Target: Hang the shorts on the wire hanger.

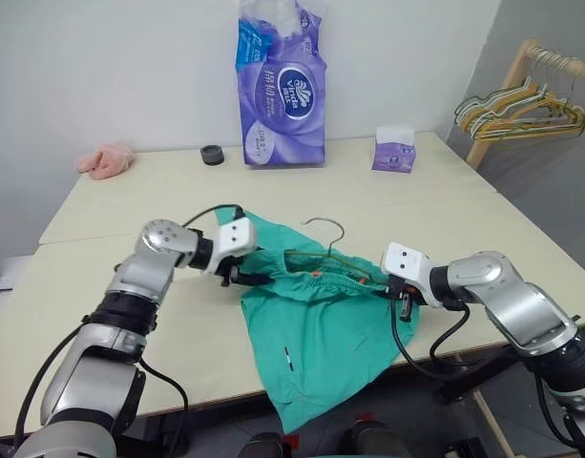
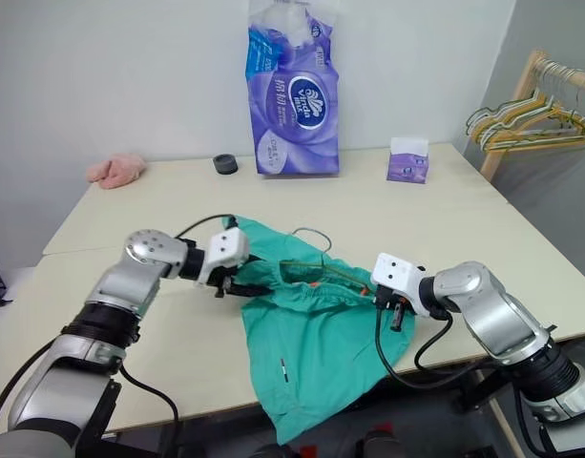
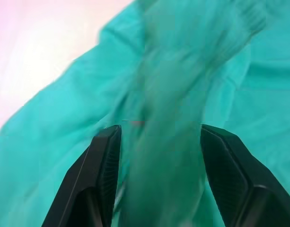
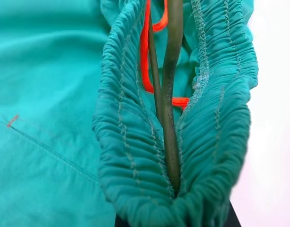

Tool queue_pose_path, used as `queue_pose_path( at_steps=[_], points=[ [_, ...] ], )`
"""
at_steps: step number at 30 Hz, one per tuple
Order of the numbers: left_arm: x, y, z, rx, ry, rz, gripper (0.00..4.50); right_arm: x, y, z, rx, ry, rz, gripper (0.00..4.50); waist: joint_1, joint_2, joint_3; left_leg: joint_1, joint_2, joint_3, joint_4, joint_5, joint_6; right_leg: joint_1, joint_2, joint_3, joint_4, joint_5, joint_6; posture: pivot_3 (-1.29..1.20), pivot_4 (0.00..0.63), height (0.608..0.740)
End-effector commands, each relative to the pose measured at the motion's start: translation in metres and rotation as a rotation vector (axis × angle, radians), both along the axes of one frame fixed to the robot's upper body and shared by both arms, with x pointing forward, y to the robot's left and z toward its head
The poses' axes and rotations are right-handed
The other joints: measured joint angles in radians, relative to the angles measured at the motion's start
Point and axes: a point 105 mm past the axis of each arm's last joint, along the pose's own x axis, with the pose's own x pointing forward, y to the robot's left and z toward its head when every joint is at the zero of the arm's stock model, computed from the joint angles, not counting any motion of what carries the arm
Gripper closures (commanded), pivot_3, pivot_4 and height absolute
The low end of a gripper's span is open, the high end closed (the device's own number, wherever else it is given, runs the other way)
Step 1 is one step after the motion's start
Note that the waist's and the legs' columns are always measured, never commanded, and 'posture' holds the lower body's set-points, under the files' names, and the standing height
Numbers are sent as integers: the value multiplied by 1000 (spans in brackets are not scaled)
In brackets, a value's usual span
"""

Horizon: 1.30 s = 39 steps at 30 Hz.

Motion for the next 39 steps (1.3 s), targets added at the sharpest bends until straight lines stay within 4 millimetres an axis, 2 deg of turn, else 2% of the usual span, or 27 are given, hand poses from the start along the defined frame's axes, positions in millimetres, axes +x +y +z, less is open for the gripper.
queue_pose_path(
  at_steps=[1, 6, 9, 10, 11, 14, 18, 29, 39],
  points=[
    [1, 6, 13, -43, 25, 9, 1783, -1, -1, 18, 34, -37, -2, 4500, 0, 0, 0, 0, 0, 0, 0, 0, 0, 0, 0, 0, 0, 0, 0, -103, 0, 740],
    [-5, 5, 0, -25, 58, -8, 1783, -1, -1, 21, 53, -37, -13, 4500, 1, 0, 0, 0, 0, 0, 0, 0, 0, 0, 0, 0, 0, 0, 0, -111, 0, 740],
    [4, 4, -10, -23, 32, 40, 1783, -1, 0, 25, 68, -36, -19, 4500, 1, 0, 0, 0, 0, 0, 0, 0, 0, 0, 0, 0, 0, 0, 0, -110, 0, 740],
    [7, 2, -11, -37, 23, 55, 2164, -1, 0, 25, 68, -37, -20, 4500, 1, 0, 0, 0, 0, 0, 0, 0, 0, 0, 0, 0, 1, 0, 0, -110, 0, 740],
    [10, 1, -11, -47, 18, 64, 2277, -1, 0, 25, 67, -37, -21, 4500, 2, 0, 0, 0, 0, 0, 0, 0, 0, 0, 0, 0, 1, 0, 0, -110, 0, 740],
    [13, -3, -8, -69, -3, 66, 3203, -2, 0, 25, 71, -35, -23, 4500, 2, 0, 0, 0, 0, 0, 0, 0, 0, 0, 0, 0, 1, 0, 0, -110, 0, 740],
    [22, 0, -2, -90, -47, 105, 4422, -3, -1, 25, 75, -33, -29, 4500, 2, 0, 0, -1, 0, 0, 0, 0, 0, 0, 0, 0, 0, 0, 0, -110, 0, 740],
    [38, 14, 8, -79, -171, 204, 4470, -12, -10, 24, 90, 4, -58, 4500, 2, 0, 0, -1, 0, 0, 0, 0, 0, -1, -1, 0, 0, 0, 0, -111, 0, 740],
    [37, 15, -2, -41, -170, 197, 4470, -25, -12, 22, 89, 38, -45, 4500, 2, 0, 0, -1, 0, 0, 0, 0, 0, -1, -1, 0, 0, 0, 0, -111, 0, 740]
  ],
)
